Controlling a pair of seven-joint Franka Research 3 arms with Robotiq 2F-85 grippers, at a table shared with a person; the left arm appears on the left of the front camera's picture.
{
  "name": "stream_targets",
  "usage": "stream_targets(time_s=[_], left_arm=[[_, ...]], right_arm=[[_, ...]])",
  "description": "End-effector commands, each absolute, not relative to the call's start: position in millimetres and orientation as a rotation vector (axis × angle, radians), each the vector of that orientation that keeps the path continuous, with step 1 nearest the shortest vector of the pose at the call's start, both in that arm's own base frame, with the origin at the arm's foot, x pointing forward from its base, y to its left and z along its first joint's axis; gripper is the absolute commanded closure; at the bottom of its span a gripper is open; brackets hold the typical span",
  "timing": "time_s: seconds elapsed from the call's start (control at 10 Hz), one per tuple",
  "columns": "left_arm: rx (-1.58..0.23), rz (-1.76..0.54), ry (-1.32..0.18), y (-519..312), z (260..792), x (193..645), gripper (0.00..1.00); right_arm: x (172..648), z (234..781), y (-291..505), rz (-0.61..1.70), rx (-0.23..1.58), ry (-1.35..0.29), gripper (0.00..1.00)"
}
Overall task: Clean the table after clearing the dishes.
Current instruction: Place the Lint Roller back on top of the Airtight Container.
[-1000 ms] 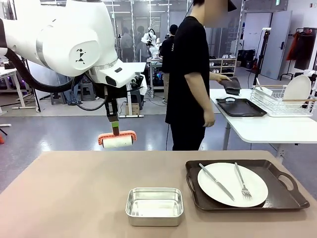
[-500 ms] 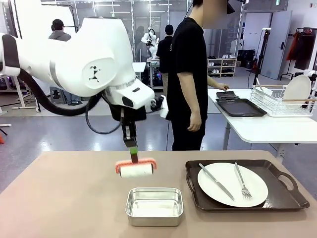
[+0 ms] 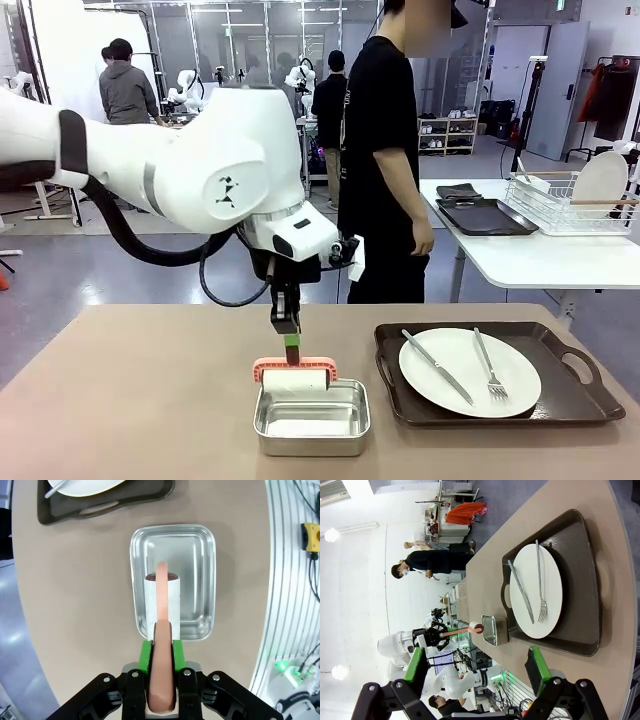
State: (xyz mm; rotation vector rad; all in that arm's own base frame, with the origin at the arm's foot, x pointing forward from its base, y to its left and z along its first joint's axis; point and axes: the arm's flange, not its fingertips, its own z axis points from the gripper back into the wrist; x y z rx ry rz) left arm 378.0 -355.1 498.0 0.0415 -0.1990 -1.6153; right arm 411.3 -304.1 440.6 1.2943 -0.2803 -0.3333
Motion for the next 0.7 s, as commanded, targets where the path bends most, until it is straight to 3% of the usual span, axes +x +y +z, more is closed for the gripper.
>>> stream_targets(time_s=[0.0,0.6], left_arm=[[0.015,-1.643,-0.231,-361,490,390,0.79],[0.005,-1.656,-0.212,-379,462,411,0.79]], right_arm=[[410,444,-303,-0.333,1.297,-0.287,0.0],[410,444,-303,-0.333,1.297,-0.287,0.0]])
